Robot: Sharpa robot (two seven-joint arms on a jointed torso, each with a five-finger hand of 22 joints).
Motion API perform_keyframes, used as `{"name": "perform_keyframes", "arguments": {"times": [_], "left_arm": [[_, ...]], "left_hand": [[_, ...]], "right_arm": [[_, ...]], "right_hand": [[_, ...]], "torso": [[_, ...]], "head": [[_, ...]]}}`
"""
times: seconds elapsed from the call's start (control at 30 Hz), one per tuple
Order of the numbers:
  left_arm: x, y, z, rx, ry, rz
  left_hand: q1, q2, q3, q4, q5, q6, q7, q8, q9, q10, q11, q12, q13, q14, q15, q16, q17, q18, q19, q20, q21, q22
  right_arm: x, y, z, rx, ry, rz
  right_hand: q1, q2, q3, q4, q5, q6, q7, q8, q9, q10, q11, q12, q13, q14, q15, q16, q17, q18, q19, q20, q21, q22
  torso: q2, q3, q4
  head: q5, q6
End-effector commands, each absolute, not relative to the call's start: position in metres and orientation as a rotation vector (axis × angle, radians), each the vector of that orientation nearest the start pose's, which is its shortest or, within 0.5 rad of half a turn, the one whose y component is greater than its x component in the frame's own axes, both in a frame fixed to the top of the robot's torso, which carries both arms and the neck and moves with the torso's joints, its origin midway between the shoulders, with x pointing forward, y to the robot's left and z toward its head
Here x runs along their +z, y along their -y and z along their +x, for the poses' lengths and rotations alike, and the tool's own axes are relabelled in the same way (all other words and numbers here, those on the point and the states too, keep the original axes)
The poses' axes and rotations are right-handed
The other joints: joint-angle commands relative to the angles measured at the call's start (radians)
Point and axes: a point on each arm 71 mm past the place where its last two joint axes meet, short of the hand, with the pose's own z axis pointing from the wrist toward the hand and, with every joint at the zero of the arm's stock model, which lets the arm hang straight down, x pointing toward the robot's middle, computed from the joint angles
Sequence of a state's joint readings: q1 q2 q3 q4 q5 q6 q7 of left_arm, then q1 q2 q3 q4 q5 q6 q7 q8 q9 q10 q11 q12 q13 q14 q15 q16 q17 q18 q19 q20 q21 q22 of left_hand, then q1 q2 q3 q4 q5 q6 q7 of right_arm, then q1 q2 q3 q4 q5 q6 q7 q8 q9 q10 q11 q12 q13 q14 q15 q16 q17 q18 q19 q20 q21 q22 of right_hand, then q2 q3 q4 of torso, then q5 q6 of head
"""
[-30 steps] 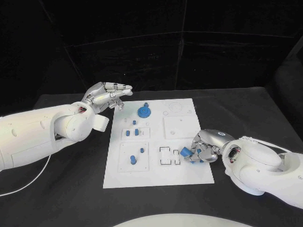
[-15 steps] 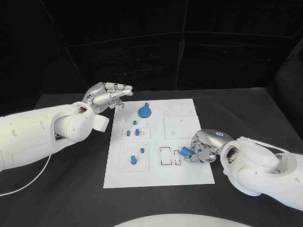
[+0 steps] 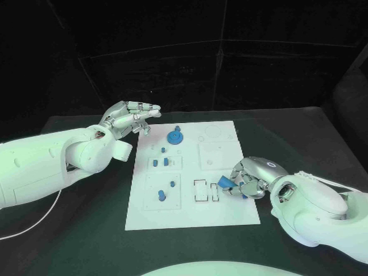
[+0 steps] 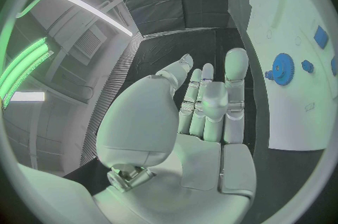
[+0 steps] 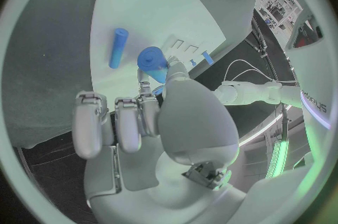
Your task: Assemble the parts on the task board
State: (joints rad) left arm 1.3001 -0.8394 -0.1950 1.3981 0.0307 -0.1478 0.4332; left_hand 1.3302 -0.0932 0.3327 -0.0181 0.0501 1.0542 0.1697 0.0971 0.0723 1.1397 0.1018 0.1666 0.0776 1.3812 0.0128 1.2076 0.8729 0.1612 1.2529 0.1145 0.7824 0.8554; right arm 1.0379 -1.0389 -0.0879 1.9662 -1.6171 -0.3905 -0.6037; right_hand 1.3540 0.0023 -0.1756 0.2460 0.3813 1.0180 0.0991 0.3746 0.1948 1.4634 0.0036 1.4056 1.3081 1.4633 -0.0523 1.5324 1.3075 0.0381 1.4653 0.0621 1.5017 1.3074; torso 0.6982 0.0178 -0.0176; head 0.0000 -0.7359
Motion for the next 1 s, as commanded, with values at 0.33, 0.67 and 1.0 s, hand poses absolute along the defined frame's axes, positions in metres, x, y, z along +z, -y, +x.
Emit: {"name": "perform_keyframes", "arguments": {"times": [0.33,0.67,1.0], "left_arm": [[-0.188,-0.238,0.508,-1.573,-1.491,-1.057],[-0.188,-0.236,0.507,-1.576,-1.494,-1.056],[-0.187,-0.234,0.507,-1.58,-1.498,-1.055]], "left_hand": [[0.003,0.008,-0.009,0.001,0.001,-0.007,0.004,0.006,0.0,-0.007,-0.001,0.004,0.001,-0.006,0.001,0.002,-0.002,0.007,-0.001,0.0,-0.008,-0.003],[0.003,0.008,-0.009,0.001,0.001,-0.007,0.004,0.006,0.0,-0.007,-0.001,0.004,0.001,-0.006,0.001,0.002,-0.002,0.007,-0.001,0.0,-0.008,-0.003],[0.001,0.008,-0.011,0.002,0.001,-0.009,0.004,0.006,-0.001,-0.009,-0.001,0.004,0.001,-0.006,0.002,0.002,-0.003,0.006,0.0,0.0,-0.007,-0.003]], "right_arm": [[-0.22,0.179,0.361,0.585,-1.816,0.148],[-0.229,0.154,0.363,0.636,-1.915,0.13],[-0.235,0.144,0.369,0.609,-1.943,0.137]], "right_hand": [[-0.017,0.012,-0.02,0.02,-0.009,0.03,-0.024,-0.002,0.019,0.007,-0.004,-0.003,0.078,0.087,-0.009,0.0,0.166,-0.013,0.03,-0.007,0.007,0.176],[-0.054,0.022,-0.045,0.042,-0.021,0.045,-0.029,0.0,0.028,0.014,-0.007,0.002,0.088,0.089,-0.011,0.002,0.173,-0.014,0.034,-0.01,0.01,0.181],[-0.054,0.03,-0.051,0.04,-0.009,0.058,-0.035,0.004,0.035,0.017,-0.013,0.003,0.092,0.088,-0.016,0.001,0.171,-0.015,0.037,-0.013,0.013,0.184]], "torso": [[0.001,-0.0005,0.0004],[0.002,-0.0013,0.0019],[0.001,-0.0017,-0.0003]], "head": [[0.012,-0.001],[0.013,-0.005],[0.015,-0.009]]}}
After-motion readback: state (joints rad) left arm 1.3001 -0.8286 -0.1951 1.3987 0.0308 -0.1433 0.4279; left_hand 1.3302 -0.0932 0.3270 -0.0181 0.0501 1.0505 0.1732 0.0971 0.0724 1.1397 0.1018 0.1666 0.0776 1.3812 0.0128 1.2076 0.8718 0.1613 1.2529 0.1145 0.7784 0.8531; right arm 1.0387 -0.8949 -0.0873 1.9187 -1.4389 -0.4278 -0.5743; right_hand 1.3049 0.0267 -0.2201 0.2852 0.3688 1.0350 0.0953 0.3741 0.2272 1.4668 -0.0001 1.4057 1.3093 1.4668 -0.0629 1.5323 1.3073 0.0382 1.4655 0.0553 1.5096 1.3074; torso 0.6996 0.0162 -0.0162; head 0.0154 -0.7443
